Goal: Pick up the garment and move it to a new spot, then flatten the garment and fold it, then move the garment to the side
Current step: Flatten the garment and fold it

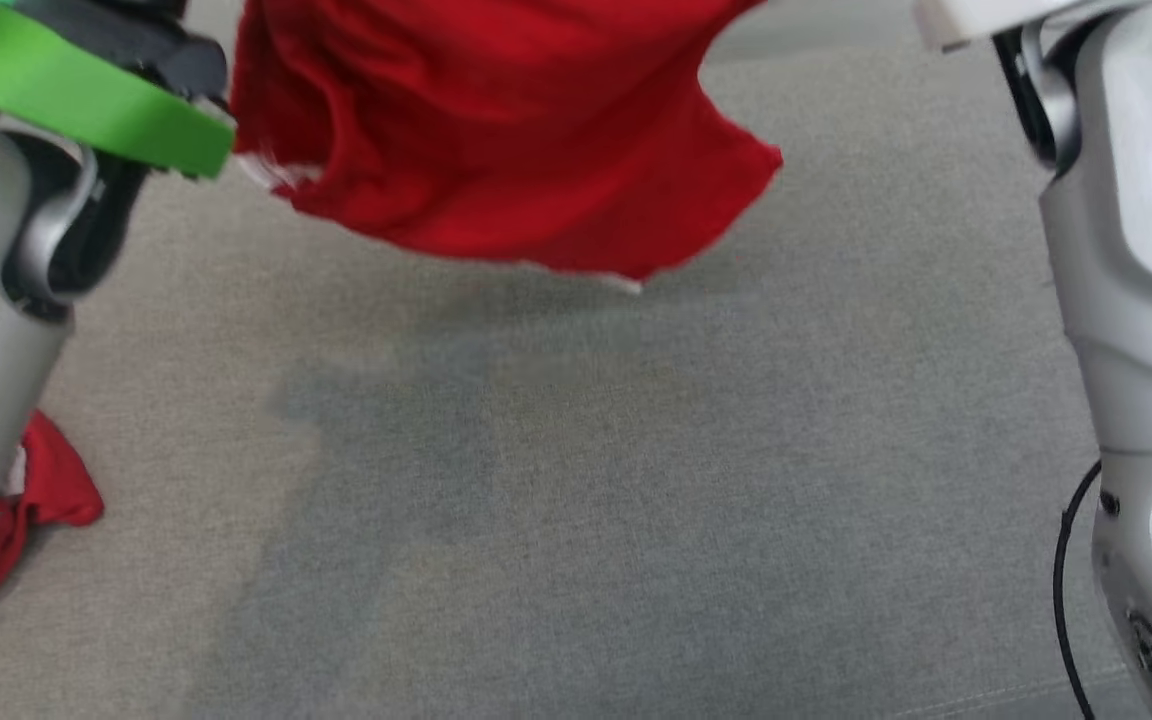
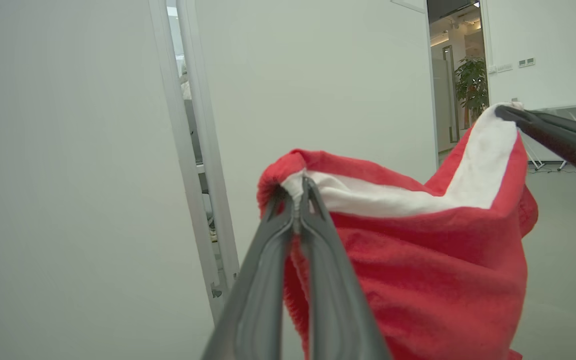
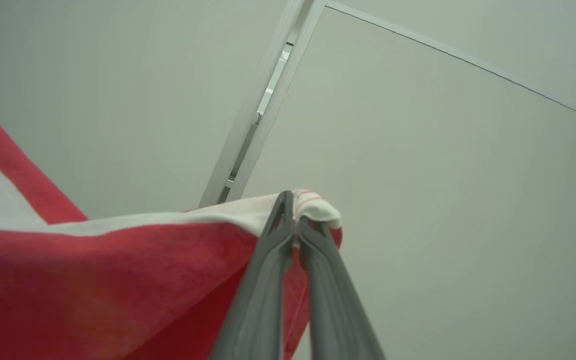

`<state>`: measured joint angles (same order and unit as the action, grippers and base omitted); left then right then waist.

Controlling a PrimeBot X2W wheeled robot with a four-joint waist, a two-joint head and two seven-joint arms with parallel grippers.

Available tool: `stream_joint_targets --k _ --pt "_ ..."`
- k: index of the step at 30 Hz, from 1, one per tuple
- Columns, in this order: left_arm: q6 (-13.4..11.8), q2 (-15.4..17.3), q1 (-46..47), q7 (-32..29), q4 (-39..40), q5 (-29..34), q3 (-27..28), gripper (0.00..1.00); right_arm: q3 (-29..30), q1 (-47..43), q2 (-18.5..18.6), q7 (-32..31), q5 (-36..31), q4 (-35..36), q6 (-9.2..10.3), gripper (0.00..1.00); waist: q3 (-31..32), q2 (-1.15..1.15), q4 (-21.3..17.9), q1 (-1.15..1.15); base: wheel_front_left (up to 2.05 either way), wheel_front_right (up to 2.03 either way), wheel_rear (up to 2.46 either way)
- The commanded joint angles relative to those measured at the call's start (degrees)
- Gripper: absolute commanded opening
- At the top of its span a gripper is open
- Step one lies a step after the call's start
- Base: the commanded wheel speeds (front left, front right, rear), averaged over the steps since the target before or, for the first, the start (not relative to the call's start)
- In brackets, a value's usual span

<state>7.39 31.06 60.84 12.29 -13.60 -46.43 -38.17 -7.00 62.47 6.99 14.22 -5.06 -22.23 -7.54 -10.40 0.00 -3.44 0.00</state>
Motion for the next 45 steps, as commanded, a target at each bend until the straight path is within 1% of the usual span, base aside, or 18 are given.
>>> stream_joint_targets --k 1,3,5,7,9,10,11,12,14,15,16,19,21,26,27,30,37,45 --pt "0.2 -0.2 3.2 1.1 -1.7 -0.5 0.3 0.0 0.9 3.3 -0.6 0.5 -2.7 -1.3 0.1 0.0 -10.6 0.0 -1.3 0.0 0.0 0.0 0.0" --pt "0.2 -0.7 6.8 2.1 -3.4 -0.9 0.0 0.0 3.4 6.7 -1.6 0.9 -5.5 -2.9 0.1 0.0 -12.3 0.0 -1.5 0.0 0.0 0.0 0.0" --pt "0.2 -1.0 9.1 2.6 -4.6 -1.5 0.1 0.0 4.3 9.2 -2.3 0.9 -7.9 -3.3 0.1 0.0 -13.3 0.0 -1.5 0.0 0.0 0.0 0.0" --pt "0.2 -1.5 9.8 2.9 -5.8 -2.8 0.9 0.0 5.4 9.8 -2.8 1.0 -9.1 -2.3 0.1 0.0 -13.9 0.0 -1.4 0.0 0.0 0.0 0.0" --pt "0.2 -1.8 8.3 2.9 -5.4 -2.4 1.9 0.0 5.6 7.6 -3.3 1.0 -9.1 -0.9 0.1 0.0 -14.1 0.0 -1.2 0.0 0.0 0.0 0.0" --pt "0.2 -1.2 6.9 2.9 -5.4 -0.9 1.9 0.0 6.0 6.0 -3.4 1.0 -8.4 -0.6 0.1 0.0 -14.0 0.0 -1.2 0.0 0.0 0.0 0.0" --pt "0.2 -1.6 4.6 2.9 -5.2 -0.8 3.0 0.0 6.8 4.1 -3.4 1.0 -7.5 0.4 0.1 0.0 -13.7 0.0 -1.1 0.0 0.0 0.0 0.0" --pt "0.2 -2.9 1.3 2.9 -5.6 -2.3 4.9 0.0 6.6 1.4 -3.6 1.0 -6.9 1.0 0.1 0.0 -13.2 0.0 -0.9 0.0 0.0 0.0 0.0" --pt "0.2 -3.8 -3.6 2.8 -5.3 -1.4 6.4 0.0 6.1 -3.5 -3.8 1.0 -5.8 2.1 0.1 0.0 -12.3 0.0 -0.7 0.0 0.0 0.0 0.0" --pt "0.2 -4.6 -7.3 2.8 -5.5 -1.9 7.6 0.0 6.3 -6.7 -3.7 1.0 -5.1 3.0 0.1 0.0 -11.8 0.0 -0.6 0.0 0.0 0.0 0.0" --pt "0.2 -6.1 -14.5 2.8 -6.3 -1.4 8.3 0.0 6.1 -13.4 -3.8 1.0 -4.1 3.6 0.1 0.0 -10.6 0.0 -0.5 0.0 0.0 0.0 0.0" --pt "0.2 -8.0 -24.7 2.9 -7.8 -0.2 7.8 0.0 5.8 -22.9 -3.8 1.0 -1.7 3.8 0.1 0.0 -8.6 0.0 -0.4 0.0 0.0 0.0 0.0" --pt "0.1 -10.0 -30.4 2.9 -9.0 -1.0 8.9 0.0 5.5 -28.6 -3.9 1.0 -0.2 3.3 0.11 0.0 -7.1 0.0 -0.4 0.0 0.0 0.0 0.0" --pt "0.1 -13.6 -41.1 2.9 -10.4 0.4 8.5 0.0 4.4 -40.8 -4.0 1.0 2.9 3.5 0.11 0.0 -2.4 0.0 0.0 0.0 0.0 0.0 0.0" --pt "0.1 -15.0 -44.8 2.9 -10.9 -0.4 10.5 0.0 4.4 -45.0 -3.9 1.0 4.0 4.0 0.11 0.0 -0.5 0.0 0.1 0.0 0.0 0.0 0.0" --pt "0.1 -16.7 -50.3 2.9 -11.2 -0.1 11.9 0.0 4.1 -50.7 -3.9 1.0 5.2 4.2 0.11 0.0 2.5 0.0 0.0 0.0 0.0 0.0 0.0" --pt "0.0 -18.6 -60.1 2.9 -11.1 2.0 12.8 0.0 5.6 -60.8 -3.6 1.0 8.2 6.1 0.13 0.0 9.1 0.0 0.5 0.0 0.0 0.0 0.0" --pt "0.0 -19.8 -66.0 2.9 -10.5 2.3 13.0 0.0 8.4 -67.9 -2.9 1.1 11.1 11.5 0.18 0.0 11.8 0.0 2.2 0.0 0.0 0.0 0.0"
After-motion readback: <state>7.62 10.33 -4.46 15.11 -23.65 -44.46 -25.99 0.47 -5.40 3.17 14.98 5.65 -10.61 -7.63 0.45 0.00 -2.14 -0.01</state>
